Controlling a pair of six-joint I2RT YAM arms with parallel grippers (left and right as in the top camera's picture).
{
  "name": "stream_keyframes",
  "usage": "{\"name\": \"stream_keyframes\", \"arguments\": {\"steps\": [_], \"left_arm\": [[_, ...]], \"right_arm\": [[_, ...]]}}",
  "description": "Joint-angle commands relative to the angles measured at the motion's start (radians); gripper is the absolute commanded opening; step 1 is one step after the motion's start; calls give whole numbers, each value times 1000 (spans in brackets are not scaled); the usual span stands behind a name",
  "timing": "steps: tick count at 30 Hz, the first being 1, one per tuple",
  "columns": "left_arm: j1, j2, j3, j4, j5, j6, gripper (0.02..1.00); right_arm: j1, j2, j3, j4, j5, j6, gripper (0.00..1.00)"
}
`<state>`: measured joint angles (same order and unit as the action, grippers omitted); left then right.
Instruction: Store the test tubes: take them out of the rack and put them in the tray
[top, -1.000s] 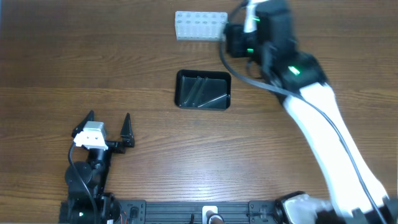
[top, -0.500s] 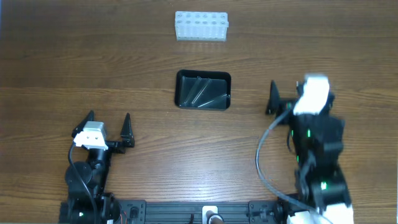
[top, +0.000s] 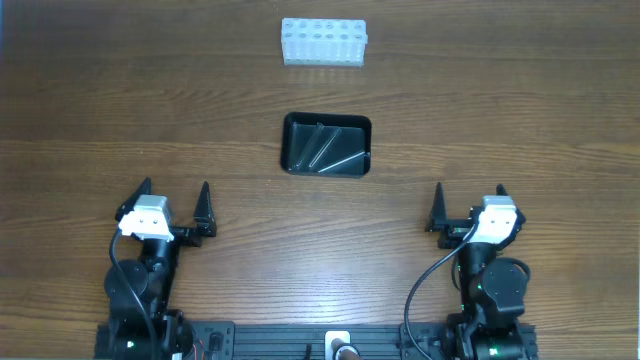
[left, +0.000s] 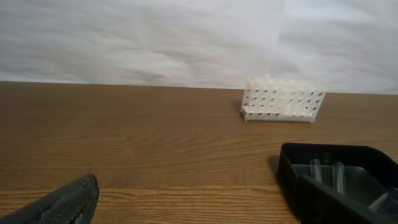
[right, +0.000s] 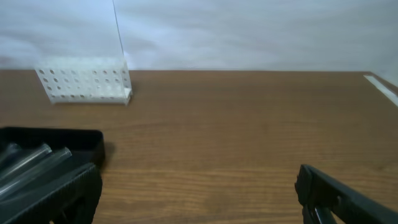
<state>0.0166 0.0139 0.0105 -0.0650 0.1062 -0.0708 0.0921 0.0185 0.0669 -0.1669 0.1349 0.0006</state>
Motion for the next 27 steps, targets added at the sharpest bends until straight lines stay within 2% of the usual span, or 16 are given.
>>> {"name": "stream_keyframes", "arguments": {"steps": [1,6,8,14,17,27], "left_arm": [[6,-7,-5,-2,16,11,1000],[6,-7,-5,-2,16,11,1000],[6,-7,-5,-2,16,11,1000],[6,-7,-5,-2,16,11,1000],[6,-7,-5,-2,16,11,1000],[6,-7,-5,-2,16,11,1000]], "right_arm": [[-6,-13,-23,16,18,2,993],[-8,-13,-25,23,32,1,993],[-14,-13,-26,27,46,-35,991],[-72,-12,-60,109,69,-62,991],[-92,-12,-62,111,45,-57,993],[-34,-13,-62,111,40,-39,991]]}}
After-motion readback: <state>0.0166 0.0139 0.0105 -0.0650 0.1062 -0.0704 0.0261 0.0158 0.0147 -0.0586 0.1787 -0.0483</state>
